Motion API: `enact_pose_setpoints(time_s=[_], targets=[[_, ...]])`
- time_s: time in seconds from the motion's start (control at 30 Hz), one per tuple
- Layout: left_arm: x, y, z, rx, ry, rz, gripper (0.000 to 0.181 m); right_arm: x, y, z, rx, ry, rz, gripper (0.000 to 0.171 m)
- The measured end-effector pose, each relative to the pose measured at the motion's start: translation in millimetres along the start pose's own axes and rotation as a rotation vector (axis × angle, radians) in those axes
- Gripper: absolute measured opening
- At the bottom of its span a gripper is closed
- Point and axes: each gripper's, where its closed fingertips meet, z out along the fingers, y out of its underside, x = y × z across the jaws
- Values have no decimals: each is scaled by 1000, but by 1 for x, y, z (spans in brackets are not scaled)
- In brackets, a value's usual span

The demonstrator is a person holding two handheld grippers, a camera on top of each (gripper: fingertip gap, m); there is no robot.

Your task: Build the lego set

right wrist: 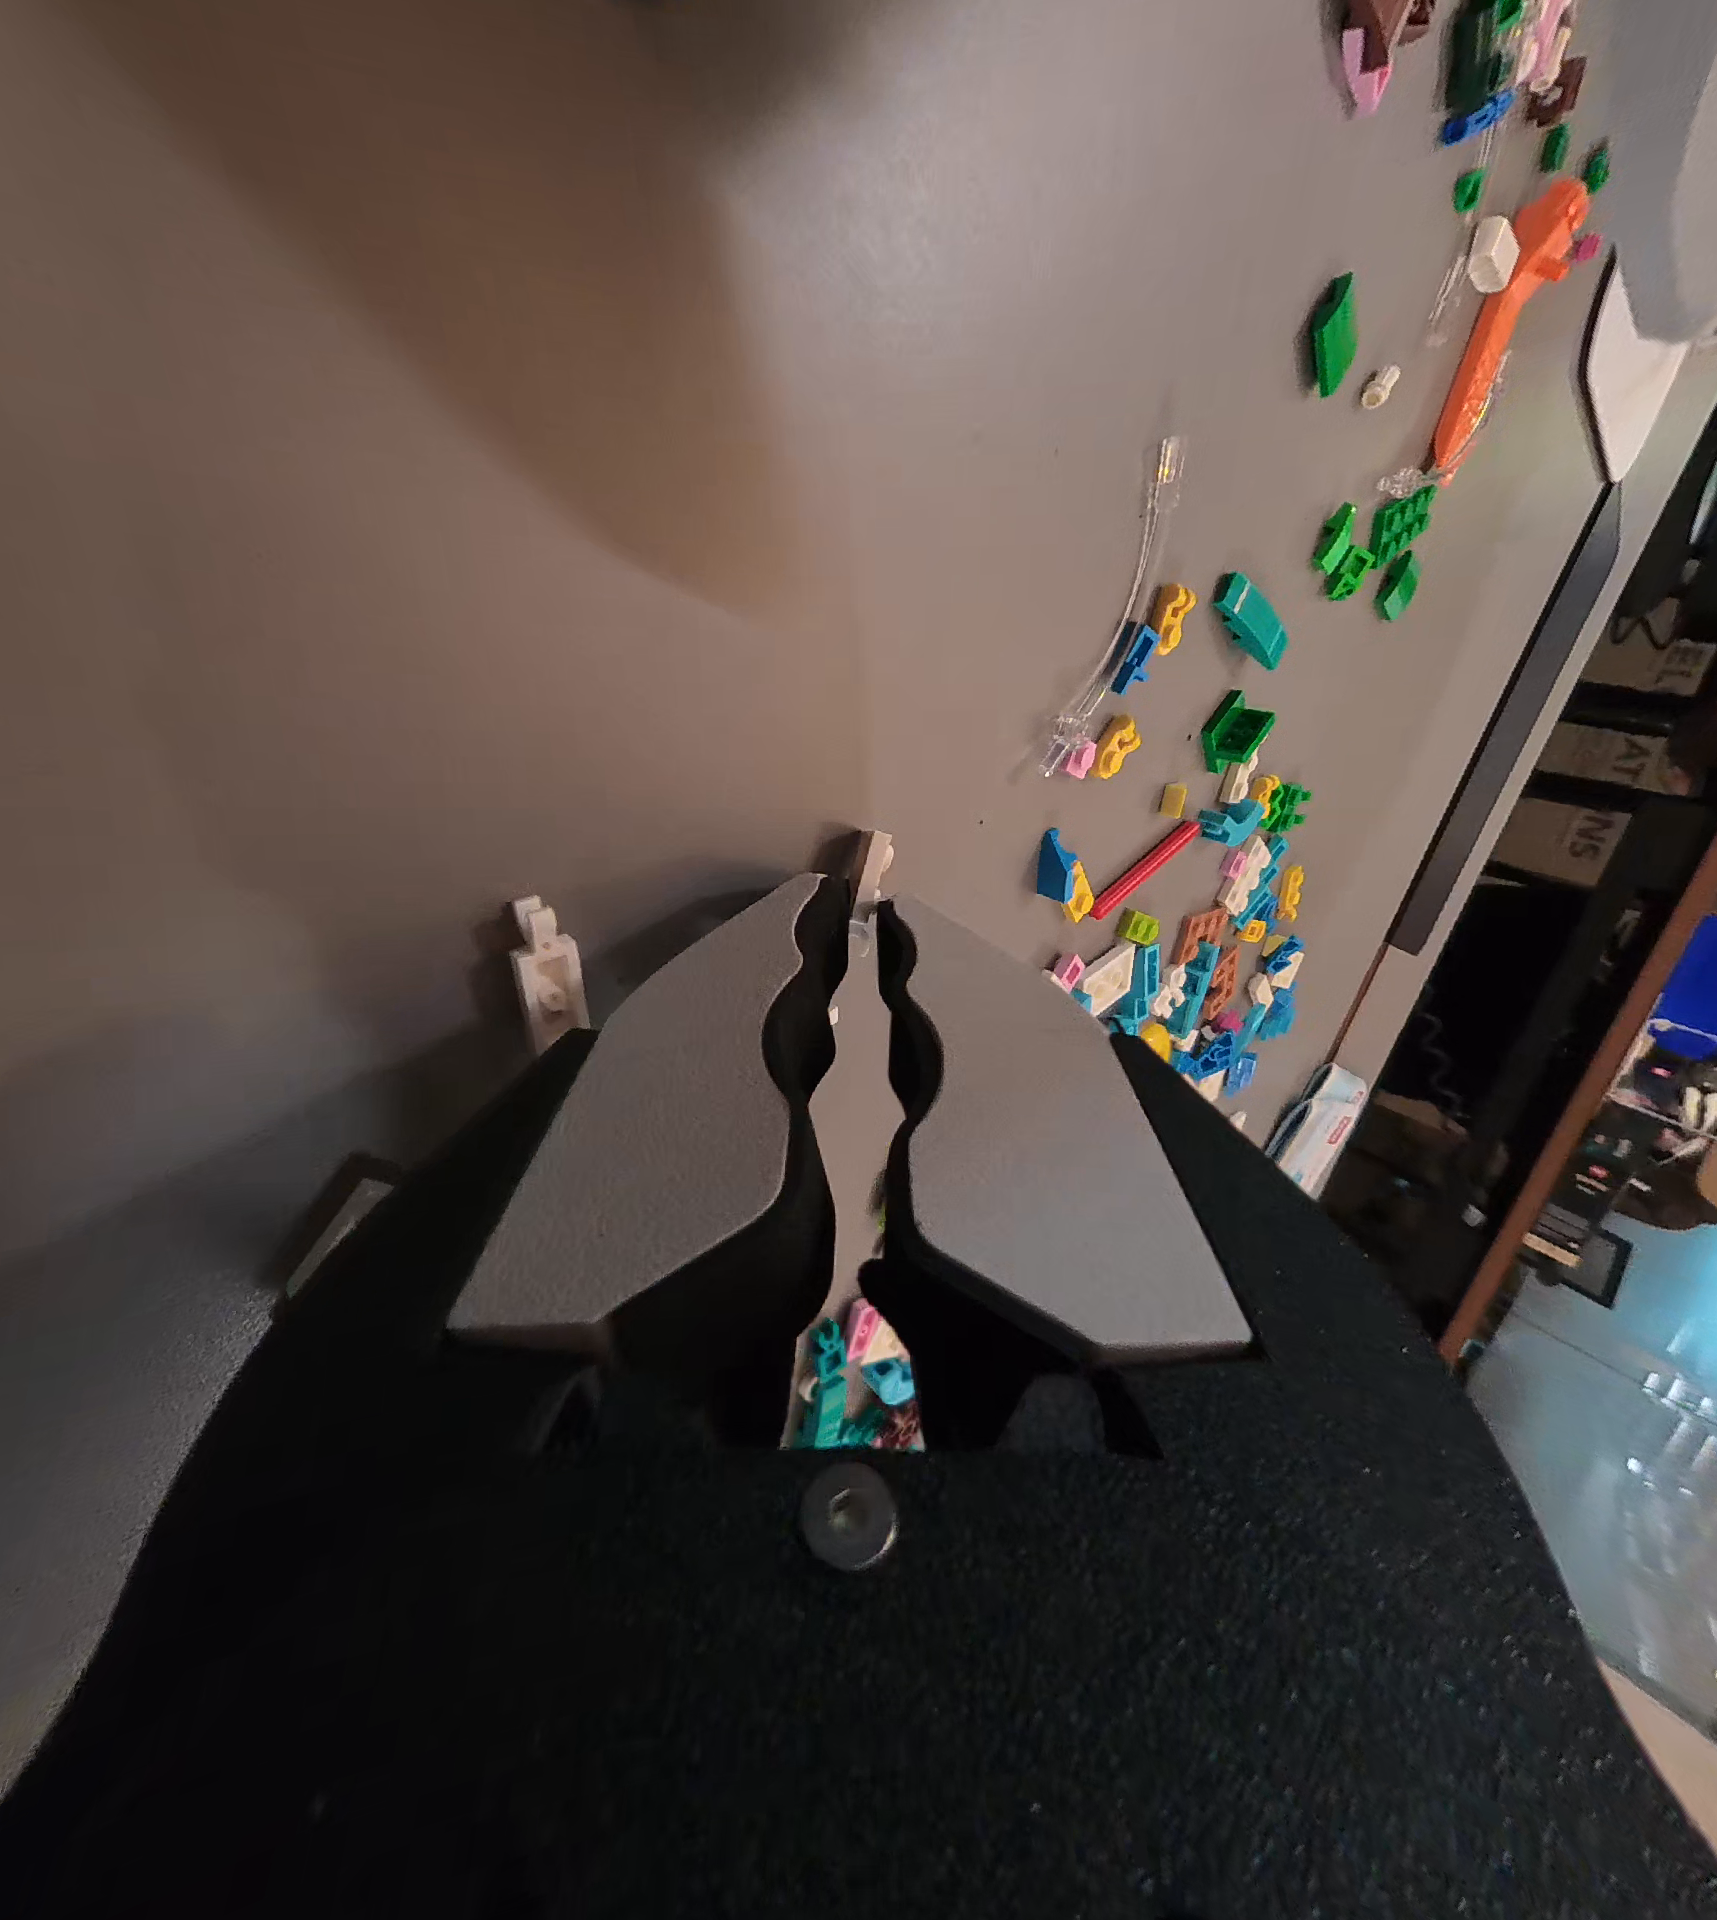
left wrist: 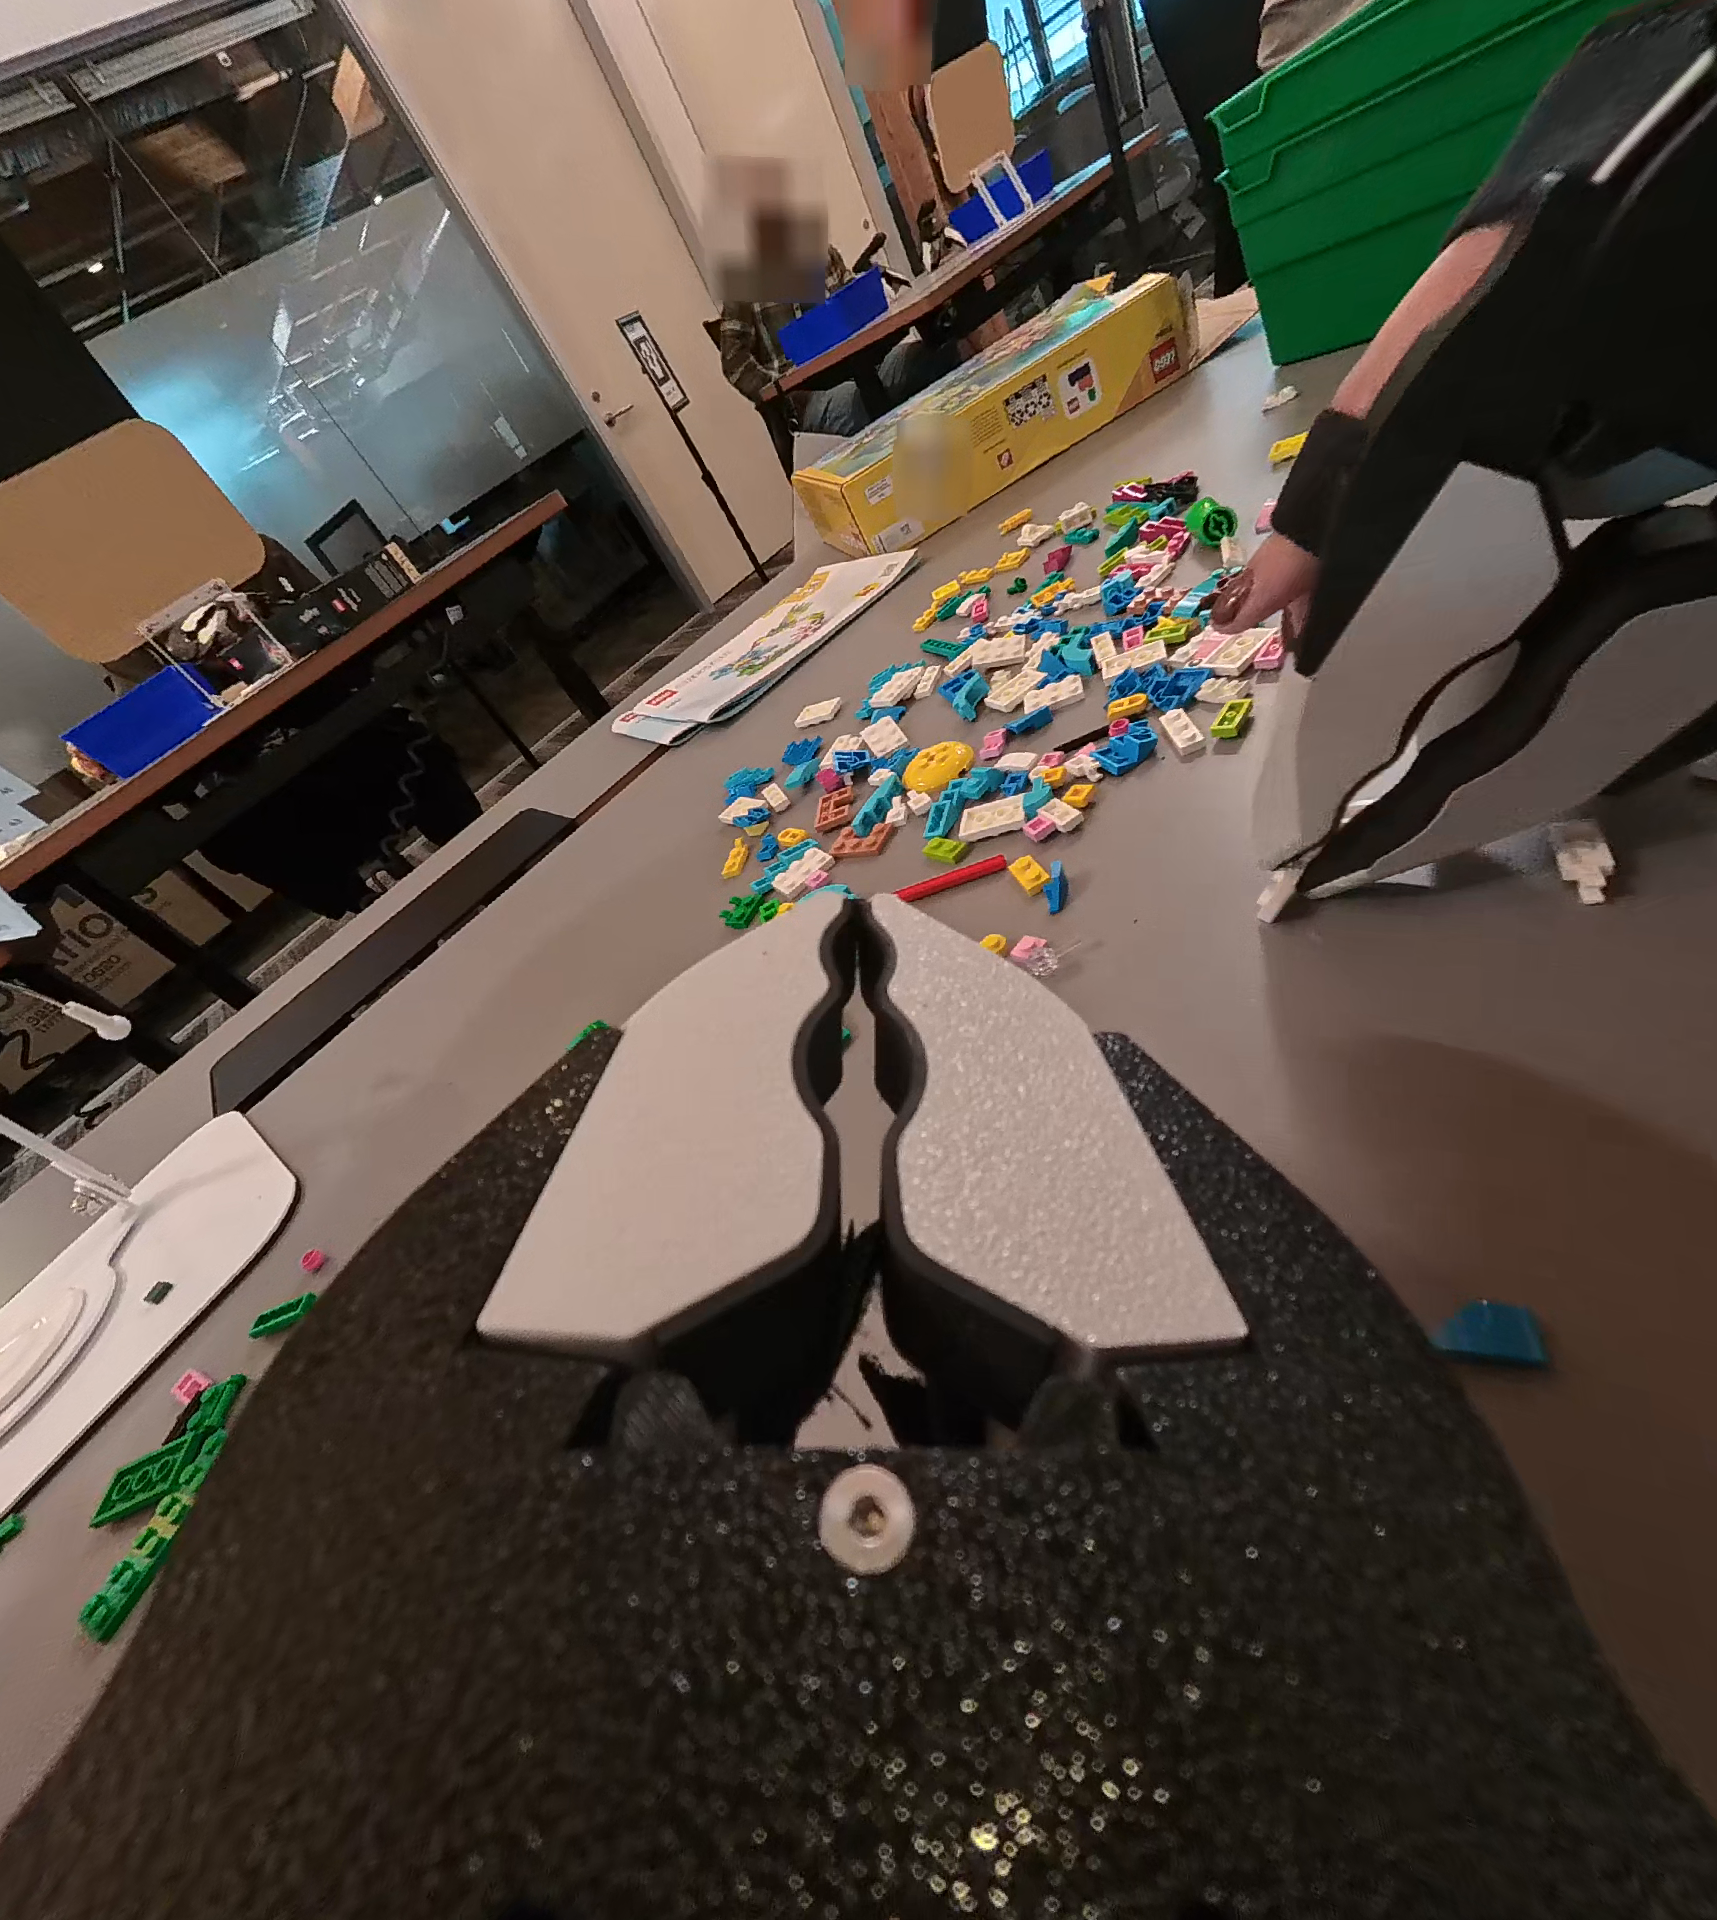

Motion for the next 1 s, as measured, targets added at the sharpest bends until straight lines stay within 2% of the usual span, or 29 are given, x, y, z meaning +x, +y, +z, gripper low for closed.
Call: enact_pose_setpoints(time_s=[0.13,0.23,0.37,0.5,0.57,0.63,0.73,0.83,1.0], targets=[[0,0,0,2,1,-1,0,-4,-7,-4,43,-48,40,9],[0,0,0,1,1,-1,0,-5,-14,-13,109,-111,117,20],[0,0,0,2,1,-1,0,17,-15,-37,286,-106,261,25],[0,-1,0,6,1,-2,0,64,12,-61,554,121,457,25],[0,-1,0,8,1,-4,0,89,37,-75,711,352,586,20],[0,-2,0,12,4,-9,0,105,67,-88,777,575,708,12],[0,-3,0,18,4,-13,0,117,103,-96,788,795,877,8],[0,-3,1,14,4,-10,0,117,120,-89,763,856,968,7],[0,-2,0,13,3,-9,0,110,140,-65,546,909,919,4]])
